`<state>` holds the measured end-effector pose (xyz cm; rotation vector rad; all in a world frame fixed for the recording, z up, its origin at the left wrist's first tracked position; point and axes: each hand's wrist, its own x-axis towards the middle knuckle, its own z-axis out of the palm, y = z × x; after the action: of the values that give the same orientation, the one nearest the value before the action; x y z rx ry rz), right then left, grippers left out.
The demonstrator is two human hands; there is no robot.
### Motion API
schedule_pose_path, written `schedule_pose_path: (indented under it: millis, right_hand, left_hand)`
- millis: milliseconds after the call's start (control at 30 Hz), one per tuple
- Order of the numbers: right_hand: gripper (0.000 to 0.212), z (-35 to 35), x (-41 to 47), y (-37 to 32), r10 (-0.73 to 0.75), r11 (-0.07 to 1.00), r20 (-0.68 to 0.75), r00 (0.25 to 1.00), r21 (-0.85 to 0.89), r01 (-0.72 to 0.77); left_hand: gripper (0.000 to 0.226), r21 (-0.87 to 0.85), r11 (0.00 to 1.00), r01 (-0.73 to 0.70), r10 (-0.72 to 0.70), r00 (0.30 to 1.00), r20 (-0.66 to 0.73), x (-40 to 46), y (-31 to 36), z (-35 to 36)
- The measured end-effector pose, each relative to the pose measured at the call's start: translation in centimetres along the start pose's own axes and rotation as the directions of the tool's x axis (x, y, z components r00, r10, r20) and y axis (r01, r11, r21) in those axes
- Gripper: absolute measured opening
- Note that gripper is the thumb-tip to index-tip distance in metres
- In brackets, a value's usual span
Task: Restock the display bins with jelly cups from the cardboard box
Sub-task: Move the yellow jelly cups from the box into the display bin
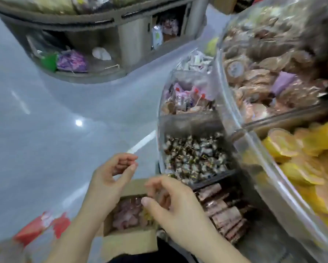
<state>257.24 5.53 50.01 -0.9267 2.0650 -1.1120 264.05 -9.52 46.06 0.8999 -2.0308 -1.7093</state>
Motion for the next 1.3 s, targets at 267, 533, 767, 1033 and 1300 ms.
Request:
schedule_pose_path:
  millis: [267, 533, 767, 1033, 1300]
  right_hand:
    - [0.036, 23.7, 4.6, 23.1, 0.611, 0.788, 0.480, 0.629, -0.446, -0.425]
    - [0.039, 31.0, 11.7, 43.6, 0.704, 0.607, 0.196, 0.682, -0.665, -0.435]
    - [0.053, 34.1, 15.7, 53.1, 0.649, 0.401, 0.153, 0.746, -0.902, -0.163]
    - [0.048, 34.7, 15.0, 54.3, 0.432, 0.388, 0.121, 0.894, -0.919, -0.063]
    - [0.040, 33.7, 12.4, 45.0, 0.684, 0.729, -0.122, 0.719, 0.112, -0.675]
  left_hand:
    - [0.022, 0.107, 0.822, 0.559, -0.558, 0.829, -0.046, -5.0, -27.8, -4.3]
    - [0.041, 0.107, 0.596, 0.796, -0.801, 0.598, 0.015, -1.3, -51.4, 2.1]
    - [0.024, -0.804, 0.108, 0.585, -0.964, 0.259, 0.059, 5.0, -60.9, 6.3]
    - [0.044, -0.928, 0.020, 0.373, -0.983, 0.178, 0.050, 5.5, -62.5, 6.8]
    - [0.012, -0.923, -0.127, 0.364, -0.880, 0.387, 0.274, 1.2, -54.1, 4.1]
